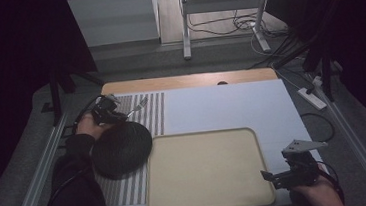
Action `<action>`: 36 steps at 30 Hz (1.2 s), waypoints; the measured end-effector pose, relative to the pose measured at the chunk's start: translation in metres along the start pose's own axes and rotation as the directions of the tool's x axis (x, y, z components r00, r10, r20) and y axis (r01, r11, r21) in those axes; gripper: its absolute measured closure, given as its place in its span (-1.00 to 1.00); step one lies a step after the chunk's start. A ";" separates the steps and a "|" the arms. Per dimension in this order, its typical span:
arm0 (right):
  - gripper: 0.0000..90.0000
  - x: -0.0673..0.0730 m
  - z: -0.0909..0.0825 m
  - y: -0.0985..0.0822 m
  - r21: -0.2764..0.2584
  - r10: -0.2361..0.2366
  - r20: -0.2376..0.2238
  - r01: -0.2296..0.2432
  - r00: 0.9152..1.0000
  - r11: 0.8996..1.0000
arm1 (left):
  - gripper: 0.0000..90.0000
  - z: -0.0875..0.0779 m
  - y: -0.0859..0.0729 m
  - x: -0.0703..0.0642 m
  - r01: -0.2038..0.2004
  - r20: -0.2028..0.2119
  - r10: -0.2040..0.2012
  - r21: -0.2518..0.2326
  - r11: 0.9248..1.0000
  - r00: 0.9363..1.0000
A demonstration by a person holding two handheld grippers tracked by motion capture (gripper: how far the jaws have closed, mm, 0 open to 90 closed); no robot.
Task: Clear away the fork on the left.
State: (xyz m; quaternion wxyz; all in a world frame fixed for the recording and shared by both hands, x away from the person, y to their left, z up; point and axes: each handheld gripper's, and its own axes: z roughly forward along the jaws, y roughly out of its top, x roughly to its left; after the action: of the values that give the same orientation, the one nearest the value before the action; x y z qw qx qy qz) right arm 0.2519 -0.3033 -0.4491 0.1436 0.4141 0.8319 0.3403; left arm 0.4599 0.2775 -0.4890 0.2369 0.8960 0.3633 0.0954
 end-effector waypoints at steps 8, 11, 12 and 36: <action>-1.00 0.000 0.000 0.000 -0.003 -0.003 0.000 0.003 1.000 1.000 | 0.74 -0.004 -0.005 -0.019 0.042 0.064 -0.040 -0.031 0.999 0.997; -1.00 0.000 -0.001 0.000 -0.004 -0.003 -0.002 0.003 1.000 1.000 | 0.74 -0.006 -0.009 -0.027 0.068 0.086 -0.064 -0.043 0.997 0.994; -1.00 0.000 -0.001 0.000 -0.005 -0.003 -0.003 0.003 1.000 1.000 | 0.74 -0.006 -0.009 -0.027 0.068 0.086 -0.064 -0.043 0.997 0.994; -1.00 0.002 -0.001 -0.001 0.006 -0.022 -0.002 0.022 1.000 1.000 | 0.73 -0.033 -0.034 -0.115 0.197 0.129 -0.184 -0.090 0.976 0.974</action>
State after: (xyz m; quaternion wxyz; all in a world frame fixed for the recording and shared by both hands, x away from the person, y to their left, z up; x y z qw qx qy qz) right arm 0.2497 -0.3024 -0.4485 0.1453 0.4051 0.8375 0.3367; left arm 0.3456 0.2306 -0.4770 0.3117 0.8478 0.4274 0.0365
